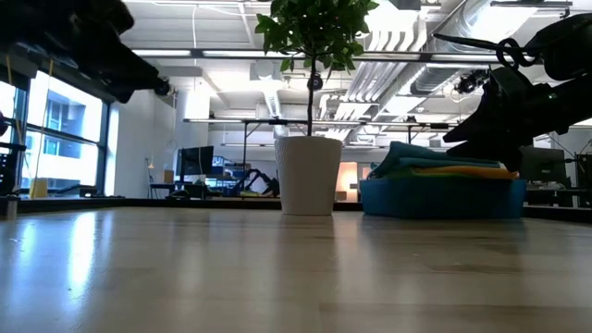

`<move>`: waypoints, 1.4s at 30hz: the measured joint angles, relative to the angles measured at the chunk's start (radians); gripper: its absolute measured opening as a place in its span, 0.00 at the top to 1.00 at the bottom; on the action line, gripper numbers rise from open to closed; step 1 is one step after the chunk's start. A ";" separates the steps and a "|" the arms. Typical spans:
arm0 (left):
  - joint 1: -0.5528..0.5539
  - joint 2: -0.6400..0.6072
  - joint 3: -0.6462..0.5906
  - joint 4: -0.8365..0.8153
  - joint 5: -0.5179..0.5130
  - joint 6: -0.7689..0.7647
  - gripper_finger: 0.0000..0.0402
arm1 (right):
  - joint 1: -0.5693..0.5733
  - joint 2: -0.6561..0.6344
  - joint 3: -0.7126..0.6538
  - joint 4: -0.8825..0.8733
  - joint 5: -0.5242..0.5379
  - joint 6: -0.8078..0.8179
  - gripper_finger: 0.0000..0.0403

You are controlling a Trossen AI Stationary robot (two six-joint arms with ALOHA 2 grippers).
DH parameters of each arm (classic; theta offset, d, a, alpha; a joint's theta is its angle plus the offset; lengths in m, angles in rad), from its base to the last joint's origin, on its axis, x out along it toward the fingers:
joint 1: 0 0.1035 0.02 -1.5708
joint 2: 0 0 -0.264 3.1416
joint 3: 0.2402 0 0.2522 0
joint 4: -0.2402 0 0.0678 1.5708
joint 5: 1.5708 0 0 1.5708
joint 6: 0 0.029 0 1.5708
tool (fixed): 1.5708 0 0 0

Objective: Sort microfiber towel by color & place in baskets
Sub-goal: Return to Home Position

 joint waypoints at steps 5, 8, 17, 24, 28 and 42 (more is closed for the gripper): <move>0.030 -0.210 -0.139 0.155 -0.083 -0.032 0.67 | 0.000 0.000 0.000 0.000 0.000 0.000 0.59; 0.054 -0.319 -0.201 0.186 -0.107 -0.153 0.67 | 0.000 0.000 0.000 0.000 0.000 0.000 0.59; 0.145 -0.423 -0.272 0.200 -0.110 -0.273 0.67 | 0.000 0.000 0.000 0.000 0.000 0.000 0.59; 0.184 -0.423 -0.272 0.159 -0.112 -0.301 0.67 | 0.000 0.000 0.000 0.000 0.000 0.000 0.59; 0.186 -0.422 -0.272 0.078 -0.130 -0.368 0.67 | 0.000 0.000 0.000 0.000 0.000 0.000 0.59; 0.185 -0.411 -0.271 0.083 -0.128 -0.369 0.67 | 0.000 0.000 0.000 0.000 0.001 0.000 0.59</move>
